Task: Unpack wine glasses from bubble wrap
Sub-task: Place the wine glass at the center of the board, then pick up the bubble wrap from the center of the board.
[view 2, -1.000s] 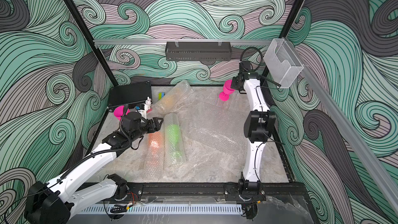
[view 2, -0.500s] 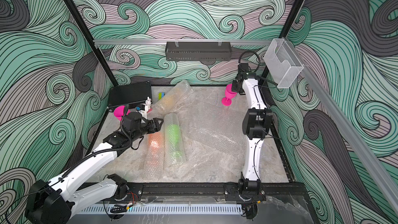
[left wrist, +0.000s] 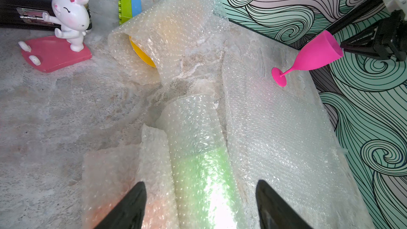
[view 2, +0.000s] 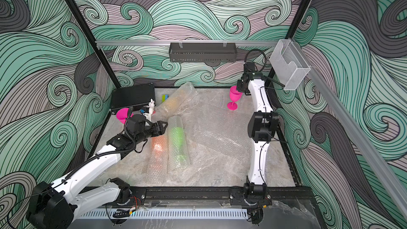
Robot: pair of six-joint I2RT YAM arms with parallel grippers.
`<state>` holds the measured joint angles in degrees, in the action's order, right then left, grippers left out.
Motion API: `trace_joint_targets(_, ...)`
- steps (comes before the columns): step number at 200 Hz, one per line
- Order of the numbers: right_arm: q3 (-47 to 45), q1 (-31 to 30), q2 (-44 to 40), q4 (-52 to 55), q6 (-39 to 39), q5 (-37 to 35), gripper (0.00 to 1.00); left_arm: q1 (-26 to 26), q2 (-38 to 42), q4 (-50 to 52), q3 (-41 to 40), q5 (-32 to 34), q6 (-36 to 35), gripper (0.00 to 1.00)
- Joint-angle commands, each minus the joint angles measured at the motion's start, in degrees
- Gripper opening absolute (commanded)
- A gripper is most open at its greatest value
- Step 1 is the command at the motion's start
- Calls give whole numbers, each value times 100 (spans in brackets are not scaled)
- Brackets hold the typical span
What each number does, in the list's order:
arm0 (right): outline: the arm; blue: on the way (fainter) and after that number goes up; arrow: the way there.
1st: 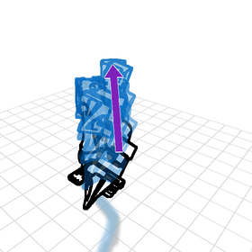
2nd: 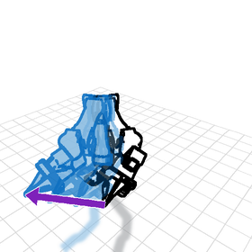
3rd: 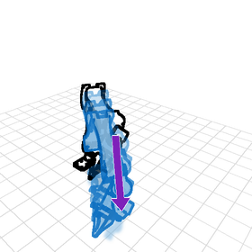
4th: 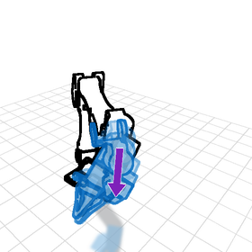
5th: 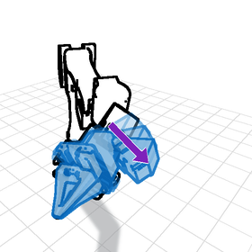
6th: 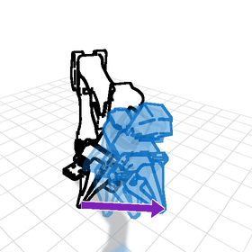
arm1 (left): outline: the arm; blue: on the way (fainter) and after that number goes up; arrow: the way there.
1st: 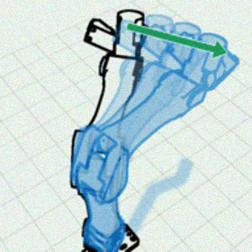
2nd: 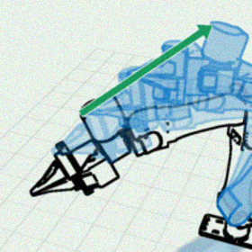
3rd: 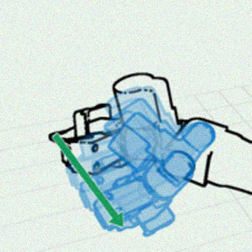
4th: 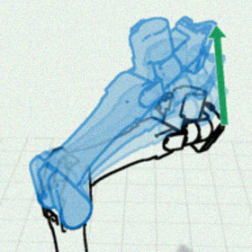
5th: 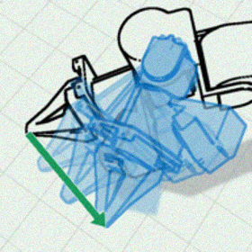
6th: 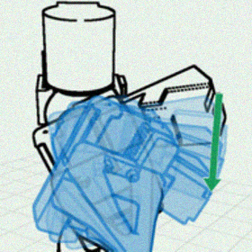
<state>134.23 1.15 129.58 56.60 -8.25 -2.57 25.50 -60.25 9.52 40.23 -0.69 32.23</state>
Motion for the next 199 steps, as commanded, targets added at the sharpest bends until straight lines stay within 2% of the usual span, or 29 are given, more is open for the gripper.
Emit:
trace_joint_targets(1,186,-18,-144,62,47,109,31,-68,-17,176,85,-29,64,77)
trace_joint_targets(71,-236,-20,-987,46,114,508,37,-168,-82,468,278,-143,126,76)
trace_joint_targets(109,-1079,-27,-1790,-369,36,977,41,-162,-329,702,546,-865,81,76)
trace_joint_targets(128,-1735,-48,-2266,-627,-37,1266,41,-164,-503,866,706,-1372,91,76)
trace_joint_targets(150,-2818,-131,-2933,-1161,-168,1523,42,-135,-671,994,756,-1610,301,74)
trace_joint_targets(199,-5340,-376,-4195,-2639,-847,2377,43,326,-972,1136,792,-1567,445,72)
